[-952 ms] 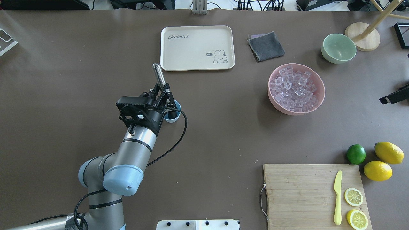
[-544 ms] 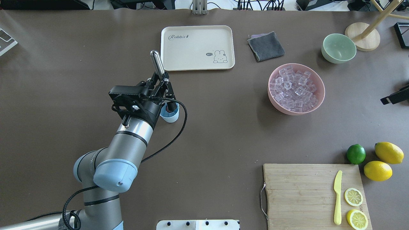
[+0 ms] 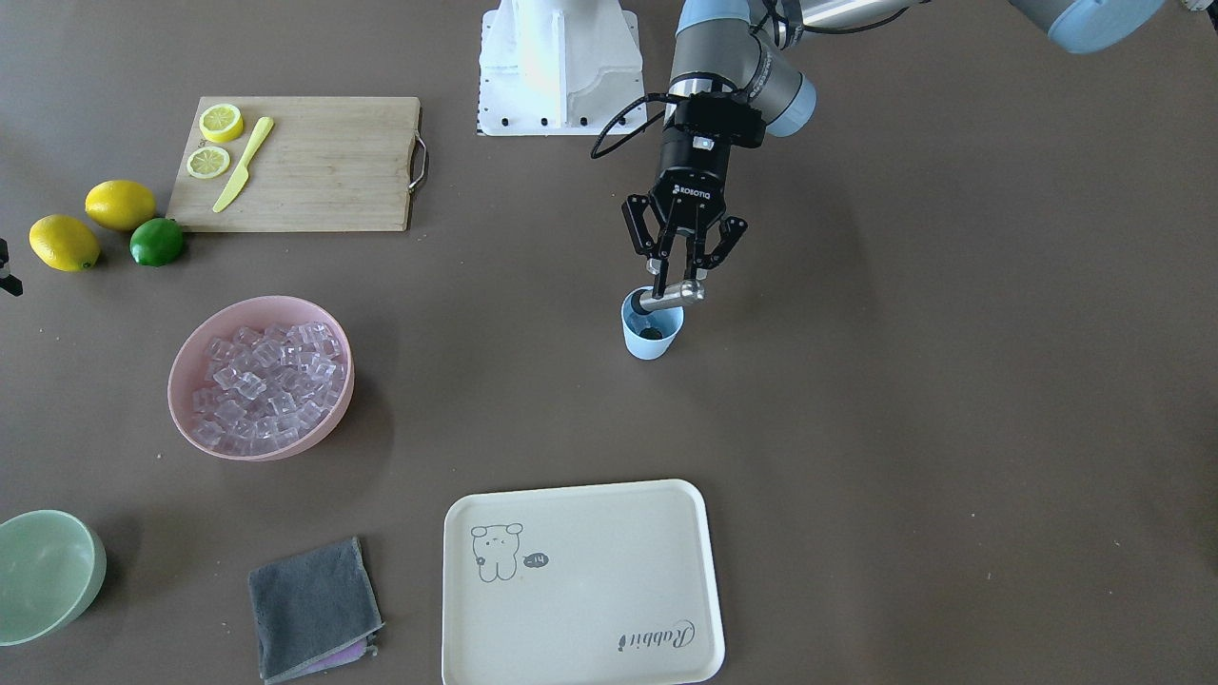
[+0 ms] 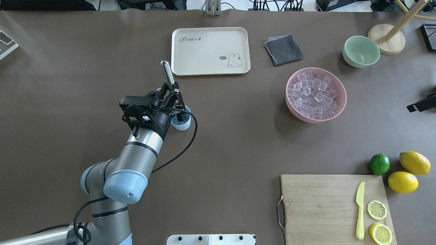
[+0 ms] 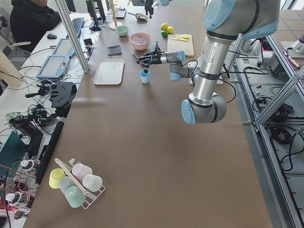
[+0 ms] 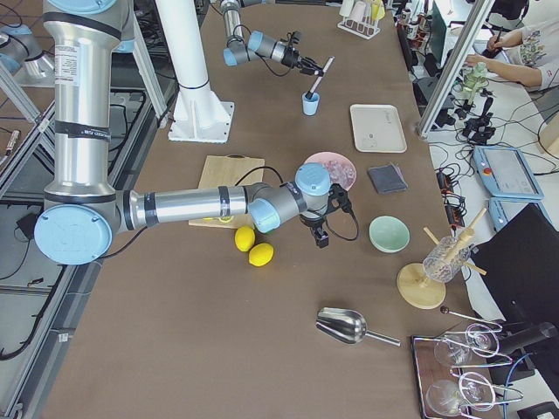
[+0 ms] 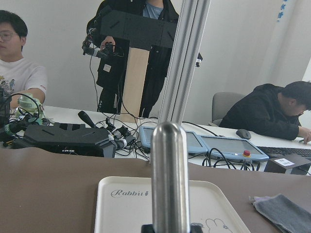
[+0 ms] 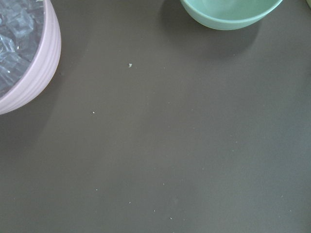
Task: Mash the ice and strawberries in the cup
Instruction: 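Press the pestle down into the cup contents with the left gripper, then lift the pestle out and carry it back beside the left arm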
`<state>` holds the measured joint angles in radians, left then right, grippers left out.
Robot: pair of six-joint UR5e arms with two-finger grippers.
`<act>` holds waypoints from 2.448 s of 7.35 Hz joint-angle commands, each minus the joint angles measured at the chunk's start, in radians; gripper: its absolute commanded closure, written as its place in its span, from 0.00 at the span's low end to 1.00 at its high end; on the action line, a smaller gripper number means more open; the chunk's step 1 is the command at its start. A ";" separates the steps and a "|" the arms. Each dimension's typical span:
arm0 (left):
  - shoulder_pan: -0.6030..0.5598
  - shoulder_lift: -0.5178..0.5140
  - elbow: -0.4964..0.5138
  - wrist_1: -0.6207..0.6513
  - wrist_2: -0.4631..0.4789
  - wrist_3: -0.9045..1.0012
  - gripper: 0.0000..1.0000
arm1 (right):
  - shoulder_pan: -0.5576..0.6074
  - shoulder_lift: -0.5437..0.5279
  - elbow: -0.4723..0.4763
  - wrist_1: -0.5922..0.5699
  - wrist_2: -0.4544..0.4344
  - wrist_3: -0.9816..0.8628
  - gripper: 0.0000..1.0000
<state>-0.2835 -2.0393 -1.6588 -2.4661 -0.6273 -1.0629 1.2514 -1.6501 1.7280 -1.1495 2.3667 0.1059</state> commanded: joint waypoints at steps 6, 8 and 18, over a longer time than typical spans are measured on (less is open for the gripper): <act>-0.222 0.013 -0.070 -0.048 -0.372 0.024 1.00 | 0.026 -0.051 0.051 0.007 0.011 -0.003 0.02; -0.456 0.149 -0.072 -0.063 -0.719 0.015 1.00 | 0.026 -0.050 0.054 0.007 0.002 -0.003 0.02; -0.907 0.507 0.423 -0.123 -1.540 0.475 0.42 | 0.029 -0.023 0.054 0.002 -0.026 0.012 0.02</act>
<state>-1.2034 -1.5236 -1.2822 -2.5894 -2.1723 -0.6048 1.2808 -1.6779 1.7819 -1.1486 2.3474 0.1173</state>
